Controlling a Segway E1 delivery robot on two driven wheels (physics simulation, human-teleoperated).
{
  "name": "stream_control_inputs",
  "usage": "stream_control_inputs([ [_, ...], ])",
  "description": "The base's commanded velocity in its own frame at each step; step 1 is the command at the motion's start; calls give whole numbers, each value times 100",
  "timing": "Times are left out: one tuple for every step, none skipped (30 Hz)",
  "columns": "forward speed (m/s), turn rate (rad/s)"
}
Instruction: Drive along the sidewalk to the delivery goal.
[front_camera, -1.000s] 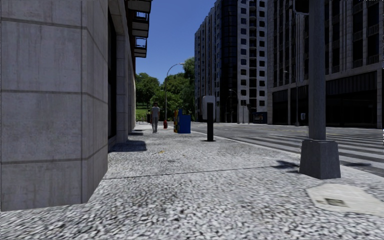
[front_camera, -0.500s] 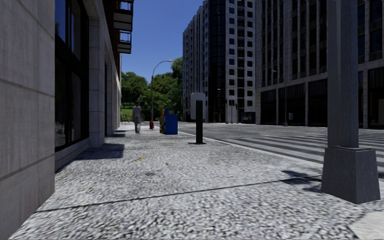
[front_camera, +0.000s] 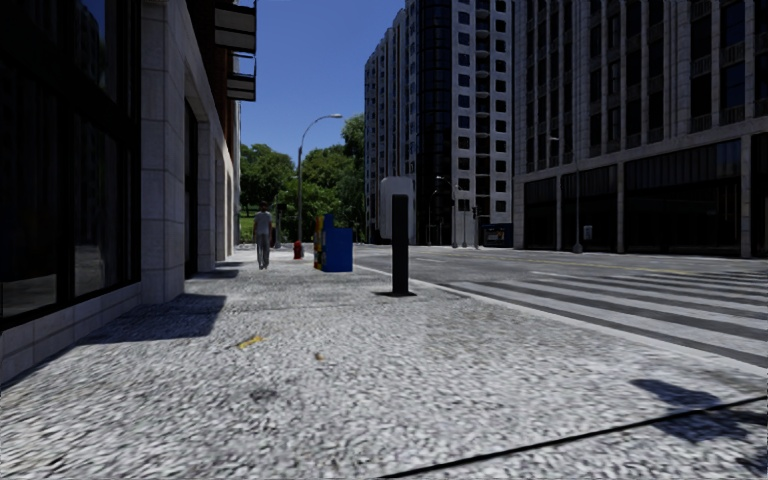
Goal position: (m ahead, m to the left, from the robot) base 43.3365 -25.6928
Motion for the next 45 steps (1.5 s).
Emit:
stream_control_inputs([
  [167,0],
  [167,0],
  [167,0],
  [167,0],
  [167,0],
  [167,0],
  [167,0],
  [167,0],
  [167,0],
  [167,0],
  [167,0],
  [167,-12],
  [167,-31],
  [167,-51],
  [167,-73],
  [167,-84],
  [167,-87],
  [167,-87],
  [167,-87],
  [167,-87],
  [167,-87],
  [167,-87],
  [167,-88],
  [167,-88],
  [167,-88],
  [167,-88],
  [167,-88],
  [167,-88],
  [167,-88],
  [167,-88],
  [167,-88],
  [167,-88],
  [167,-88],
  [167,-88],
  [167,-88],
  [167,-88],
  [167,-88],
  [167,-88],
  [167,-88],
  [167,-88],
  [167,-88],
  [167,-88],
  [167,-88],
  [167,-88],
  [167,-88],
])
